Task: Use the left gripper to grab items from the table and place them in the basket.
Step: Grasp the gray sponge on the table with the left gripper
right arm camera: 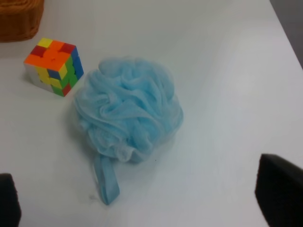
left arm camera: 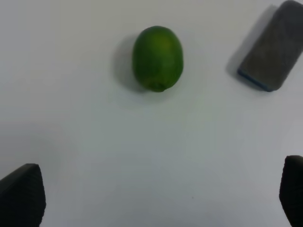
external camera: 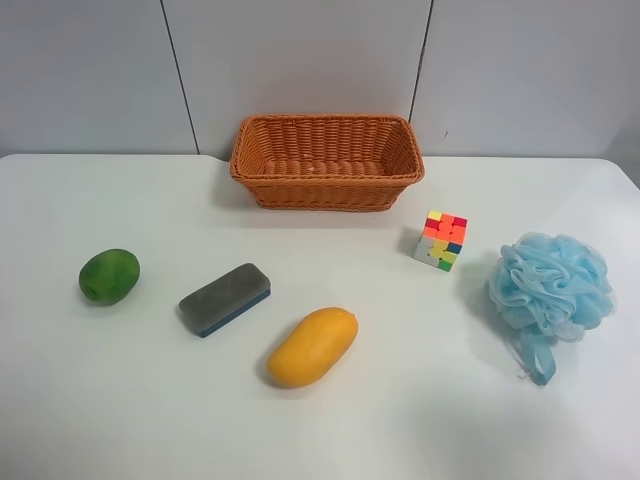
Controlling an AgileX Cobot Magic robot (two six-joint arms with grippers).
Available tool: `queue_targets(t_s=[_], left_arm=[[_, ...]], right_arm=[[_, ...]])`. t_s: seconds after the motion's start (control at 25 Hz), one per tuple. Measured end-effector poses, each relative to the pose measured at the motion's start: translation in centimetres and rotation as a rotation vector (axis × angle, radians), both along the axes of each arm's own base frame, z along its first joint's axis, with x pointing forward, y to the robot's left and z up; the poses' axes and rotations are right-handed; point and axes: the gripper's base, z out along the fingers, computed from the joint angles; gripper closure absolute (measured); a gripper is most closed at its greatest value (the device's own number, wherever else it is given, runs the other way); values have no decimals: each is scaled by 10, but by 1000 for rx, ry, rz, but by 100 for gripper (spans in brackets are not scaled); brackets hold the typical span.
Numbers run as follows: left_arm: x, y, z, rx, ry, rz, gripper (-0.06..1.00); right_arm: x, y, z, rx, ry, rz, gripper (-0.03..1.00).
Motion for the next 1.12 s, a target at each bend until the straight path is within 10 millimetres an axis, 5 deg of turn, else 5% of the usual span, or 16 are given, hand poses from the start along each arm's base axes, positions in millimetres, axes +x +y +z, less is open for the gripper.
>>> queue_targets(t_s=[0.44,0.72,1.12], left_arm=[[88,-89,-46,106,175,-328,-5],[113,-140,-92,150,263,-433,-5],[136,-166,-156,174,351,-444,-5]], right_arm=[[0,0,0,0,0,0,-3],[0,0,0,0,0,0,-3],[0,0,0,0,0,0,-3]])
